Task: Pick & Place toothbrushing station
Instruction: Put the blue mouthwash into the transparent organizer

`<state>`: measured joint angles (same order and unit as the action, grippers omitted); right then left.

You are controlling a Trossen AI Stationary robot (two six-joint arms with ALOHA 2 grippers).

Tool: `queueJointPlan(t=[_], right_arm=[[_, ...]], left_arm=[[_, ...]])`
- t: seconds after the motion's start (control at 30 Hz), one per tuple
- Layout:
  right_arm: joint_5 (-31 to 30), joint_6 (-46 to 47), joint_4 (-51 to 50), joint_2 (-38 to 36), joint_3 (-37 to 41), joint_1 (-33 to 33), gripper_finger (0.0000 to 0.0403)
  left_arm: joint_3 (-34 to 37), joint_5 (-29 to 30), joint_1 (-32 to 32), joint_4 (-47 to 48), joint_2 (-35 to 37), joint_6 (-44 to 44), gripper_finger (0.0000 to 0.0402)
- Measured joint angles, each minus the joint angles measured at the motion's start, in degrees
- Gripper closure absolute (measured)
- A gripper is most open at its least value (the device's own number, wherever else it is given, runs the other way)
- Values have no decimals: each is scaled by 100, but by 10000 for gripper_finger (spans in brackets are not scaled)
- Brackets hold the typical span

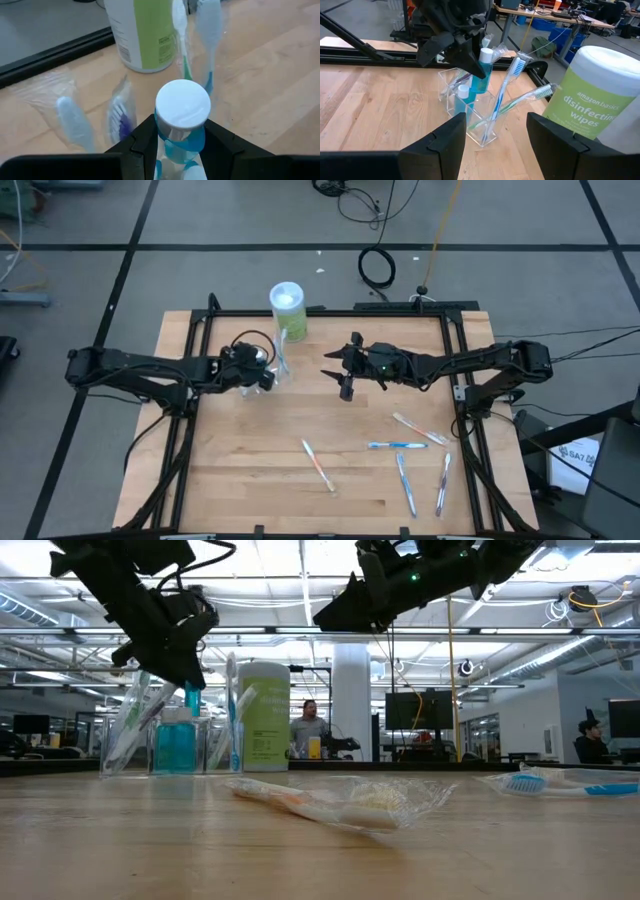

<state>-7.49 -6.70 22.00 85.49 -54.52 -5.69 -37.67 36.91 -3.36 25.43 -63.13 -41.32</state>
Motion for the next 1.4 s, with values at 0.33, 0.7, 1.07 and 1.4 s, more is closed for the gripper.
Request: queueJointPlan(t=[0.33, 0.7, 1.07, 1.4], right_arm=[[2, 11, 0, 0, -2, 2, 202], [2, 2, -2, 0, -2, 0, 202], [3, 2, 0, 0, -2, 0, 202], [2, 2, 0, 0, -2, 0, 202]], left_arm=[[0, -146, -1, 61, -217, -271, 282], [0, -198, -52, 294, -217, -525, 282], [0, -369, -51, 333, -435, -492, 281], [-2, -369, -54, 297, -419, -533, 235]])
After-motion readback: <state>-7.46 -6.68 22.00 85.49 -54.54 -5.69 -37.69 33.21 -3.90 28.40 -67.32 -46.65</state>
